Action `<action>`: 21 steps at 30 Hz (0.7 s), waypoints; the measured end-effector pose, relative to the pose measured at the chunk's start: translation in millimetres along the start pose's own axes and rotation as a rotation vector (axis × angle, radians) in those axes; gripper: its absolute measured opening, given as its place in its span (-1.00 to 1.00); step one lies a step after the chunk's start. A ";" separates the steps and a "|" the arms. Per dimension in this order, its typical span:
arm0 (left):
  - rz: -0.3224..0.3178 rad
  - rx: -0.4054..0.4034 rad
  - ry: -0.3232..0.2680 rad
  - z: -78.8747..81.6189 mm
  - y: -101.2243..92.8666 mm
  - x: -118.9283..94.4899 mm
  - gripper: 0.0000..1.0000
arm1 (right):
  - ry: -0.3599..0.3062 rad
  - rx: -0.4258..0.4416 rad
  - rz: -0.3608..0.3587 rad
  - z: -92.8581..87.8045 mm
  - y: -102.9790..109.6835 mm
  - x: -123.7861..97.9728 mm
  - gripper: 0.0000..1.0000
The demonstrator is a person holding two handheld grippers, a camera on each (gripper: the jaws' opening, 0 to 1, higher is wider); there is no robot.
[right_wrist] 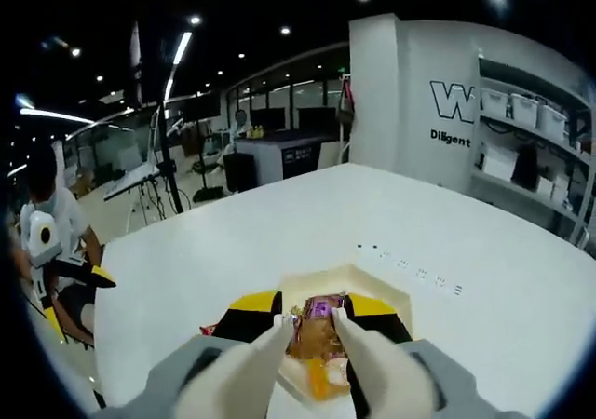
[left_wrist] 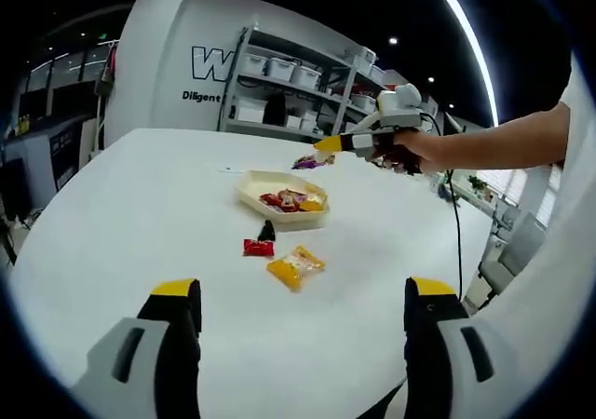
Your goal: Place the target food into the container with the food tongs after gripping and lifting it, then release it inside without dropping or visibly crushing the food.
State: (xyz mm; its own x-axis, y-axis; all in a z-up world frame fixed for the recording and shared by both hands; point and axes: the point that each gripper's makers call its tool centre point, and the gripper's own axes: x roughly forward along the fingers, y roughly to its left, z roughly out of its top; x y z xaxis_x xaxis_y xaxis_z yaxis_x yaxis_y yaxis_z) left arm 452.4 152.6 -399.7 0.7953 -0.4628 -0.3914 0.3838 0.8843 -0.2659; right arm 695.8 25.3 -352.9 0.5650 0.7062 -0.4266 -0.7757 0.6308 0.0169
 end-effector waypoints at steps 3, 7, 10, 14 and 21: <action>0.007 0.000 0.000 0.2 1.9 -2.0 0.77 | -0.004 0.005 -0.003 0.2 -1.6 0.2 -0.59; 0.011 0.001 -0.001 1.4 4.8 -2.4 0.77 | -0.015 -0.001 -0.013 2.4 -6.5 0.3 -0.60; 0.010 0.000 -0.009 4.7 4.7 -2.0 0.77 | -0.019 0.013 -0.015 5.1 -9.0 -0.4 -0.59; 0.009 -0.002 -0.012 5.3 3.7 -0.4 0.77 | -0.017 0.018 -0.019 3.8 -10.9 -0.8 -0.59; 0.005 -0.005 -0.012 2.6 2.3 -0.3 0.77 | -0.004 0.017 -0.020 -0.8 -9.9 -2.9 -0.59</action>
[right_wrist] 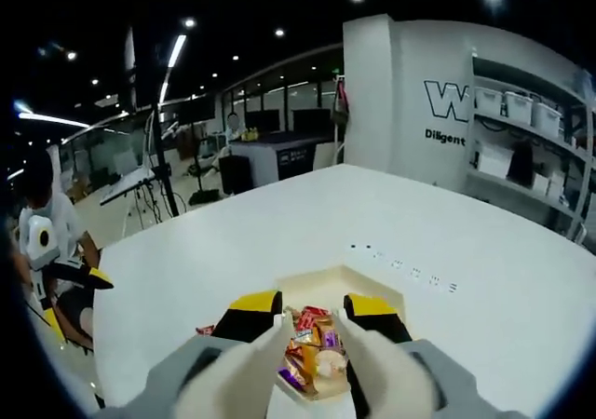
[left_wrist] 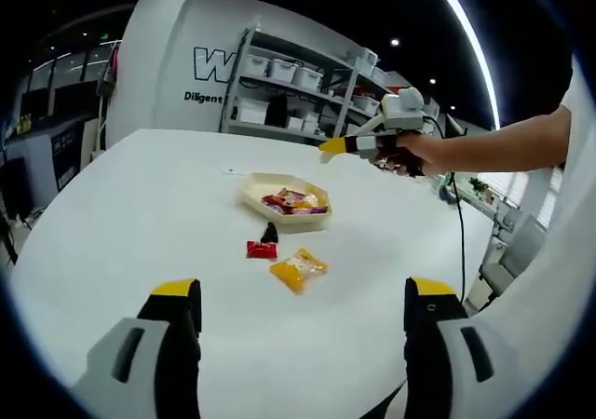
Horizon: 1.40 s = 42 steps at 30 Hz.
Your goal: Place the target food into the container with the food tongs after gripping and lifting it, then release it inside without dropping or visibly crushing the food.
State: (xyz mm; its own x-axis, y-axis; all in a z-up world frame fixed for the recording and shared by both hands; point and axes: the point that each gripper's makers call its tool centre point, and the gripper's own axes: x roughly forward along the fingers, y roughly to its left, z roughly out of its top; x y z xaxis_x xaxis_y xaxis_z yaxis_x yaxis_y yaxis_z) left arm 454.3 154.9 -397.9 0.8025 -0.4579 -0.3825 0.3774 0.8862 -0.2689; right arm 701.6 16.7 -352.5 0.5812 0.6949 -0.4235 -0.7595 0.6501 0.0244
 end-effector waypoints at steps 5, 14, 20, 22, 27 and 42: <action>0.002 -0.001 0.000 -0.2 0.5 -1.4 0.77 | 0.004 0.013 0.012 -1.0 2.2 0.6 -0.59; 0.002 0.003 0.001 -0.9 0.2 -3.3 0.78 | 0.026 0.013 0.042 -14.4 21.8 -2.1 -0.58; 0.021 0.012 0.005 -2.2 1.5 -3.3 0.92 | 0.042 0.024 0.056 -25.6 32.7 -7.1 -0.58; 0.019 0.012 0.003 -2.1 0.9 -3.5 0.90 | 0.046 0.029 0.064 -29.0 36.0 -8.4 -0.57; 0.019 0.046 0.000 -1.8 -2.2 -3.1 0.93 | 0.058 0.040 0.081 -40.9 46.4 -10.9 -0.57; 0.003 0.068 0.023 -7.9 -10.4 -2.4 0.91 | 0.128 0.026 0.213 -80.6 103.2 -2.5 -0.56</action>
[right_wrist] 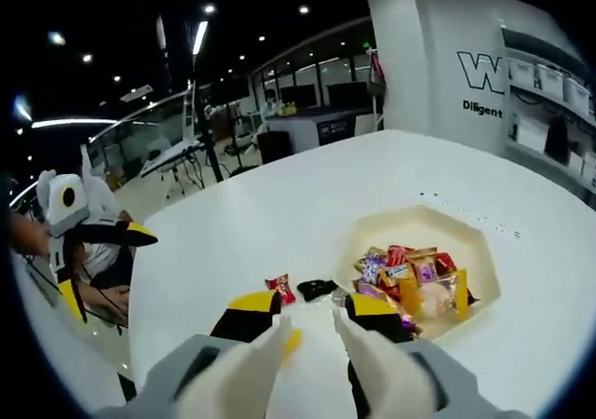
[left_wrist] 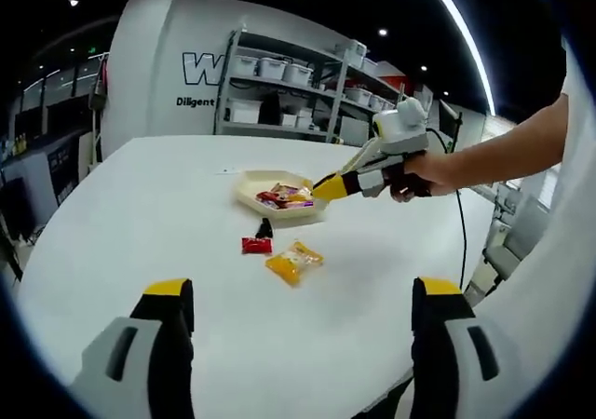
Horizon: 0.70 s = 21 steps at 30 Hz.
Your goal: Place the target food into the container with the food tongs after gripping and lifting it, then release it inside without dropping or visibly crushing the food.
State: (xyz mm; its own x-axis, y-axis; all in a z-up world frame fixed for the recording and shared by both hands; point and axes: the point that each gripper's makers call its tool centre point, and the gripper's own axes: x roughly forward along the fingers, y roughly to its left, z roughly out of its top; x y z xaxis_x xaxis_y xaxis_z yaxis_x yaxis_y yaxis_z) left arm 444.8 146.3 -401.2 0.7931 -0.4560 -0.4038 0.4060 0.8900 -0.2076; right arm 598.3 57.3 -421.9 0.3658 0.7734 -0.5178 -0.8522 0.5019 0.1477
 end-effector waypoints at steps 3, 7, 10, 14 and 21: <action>0.003 -0.009 0.001 -1.3 -0.3 -0.4 0.91 | 0.012 -0.010 0.013 -6.1 10.2 5.2 -0.56; -0.001 -0.017 0.007 -3.9 -0.1 -0.8 0.88 | 0.040 -0.024 0.053 -19.5 31.1 13.6 -0.56; -0.002 -0.015 0.008 -3.7 -0.4 -2.0 0.87 | 0.052 -0.026 0.073 -27.4 44.1 16.8 -0.56; 0.003 -0.023 0.012 -5.3 1.8 -3.8 0.86 | 0.066 -0.031 0.087 -35.6 51.7 20.7 -0.56; 0.000 -0.027 0.019 -7.0 2.7 -5.1 0.84 | 0.093 -0.011 0.090 -50.1 50.9 23.8 -0.55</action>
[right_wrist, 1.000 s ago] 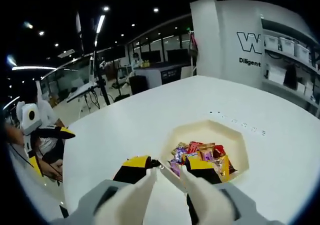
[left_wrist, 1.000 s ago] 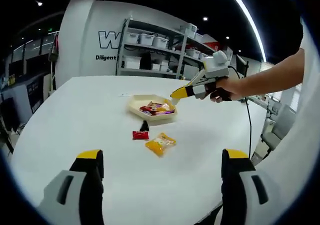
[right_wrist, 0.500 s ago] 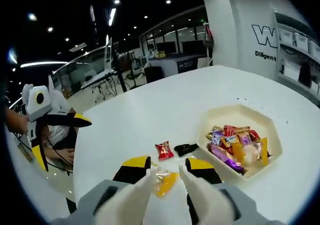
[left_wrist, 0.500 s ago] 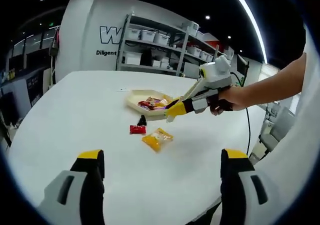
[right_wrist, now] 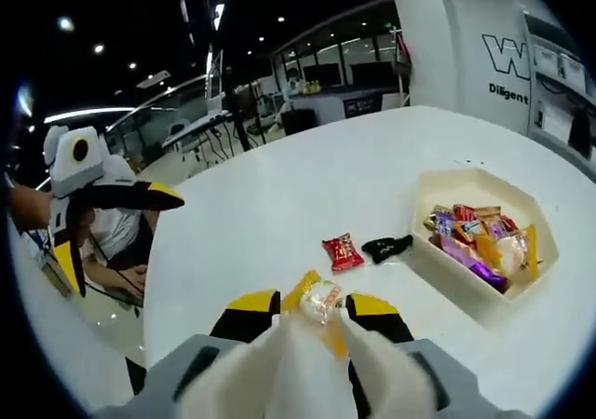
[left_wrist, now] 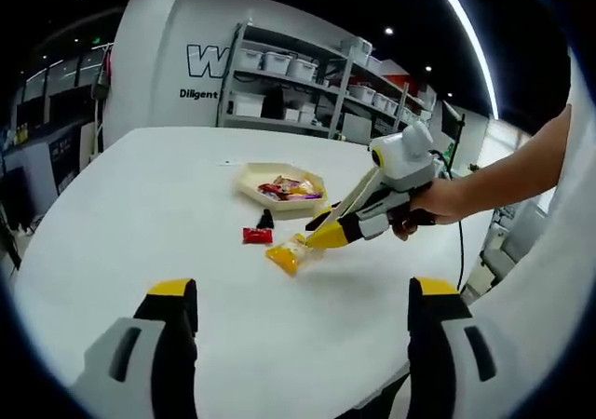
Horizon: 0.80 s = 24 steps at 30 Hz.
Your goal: Place the target food into the container with the food tongs after gripping and lifting it, then release it inside without dropping or visibly crushing the food.
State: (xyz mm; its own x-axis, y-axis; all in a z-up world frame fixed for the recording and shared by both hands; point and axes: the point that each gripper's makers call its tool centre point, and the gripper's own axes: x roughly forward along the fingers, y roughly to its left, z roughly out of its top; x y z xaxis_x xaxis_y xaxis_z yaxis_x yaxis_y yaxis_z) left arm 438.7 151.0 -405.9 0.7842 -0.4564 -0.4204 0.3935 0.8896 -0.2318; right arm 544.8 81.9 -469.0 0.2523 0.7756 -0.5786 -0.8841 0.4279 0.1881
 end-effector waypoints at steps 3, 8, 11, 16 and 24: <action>-0.002 -0.003 0.001 -0.3 -1.2 -0.3 0.83 | 0.013 0.008 -0.002 -6.7 -0.7 -0.3 -0.55; -0.006 -0.008 0.008 -2.2 -1.0 0.5 0.82 | 0.016 0.040 -0.002 -8.6 -4.8 -1.2 -0.57; -0.010 -0.008 0.006 0.1 -3.0 1.4 0.82 | 0.027 0.032 0.000 -11.0 -4.0 -3.2 -0.57; -0.016 -0.006 0.009 1.5 -3.3 3.3 0.81 | 0.044 0.037 -0.010 -18.6 -9.4 -7.8 -0.59; -0.048 0.000 0.019 2.4 -6.5 14.4 0.79 | 0.034 0.065 -0.046 -30.4 -26.0 -26.6 -0.59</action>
State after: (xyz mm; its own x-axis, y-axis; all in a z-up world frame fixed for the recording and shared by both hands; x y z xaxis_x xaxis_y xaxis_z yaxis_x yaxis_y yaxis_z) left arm 448.5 138.8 -408.4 0.7554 -0.4986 -0.4252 0.4304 0.8668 -0.2517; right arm 549.2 36.0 -482.6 0.2778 0.7384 -0.6145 -0.8440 0.4931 0.2111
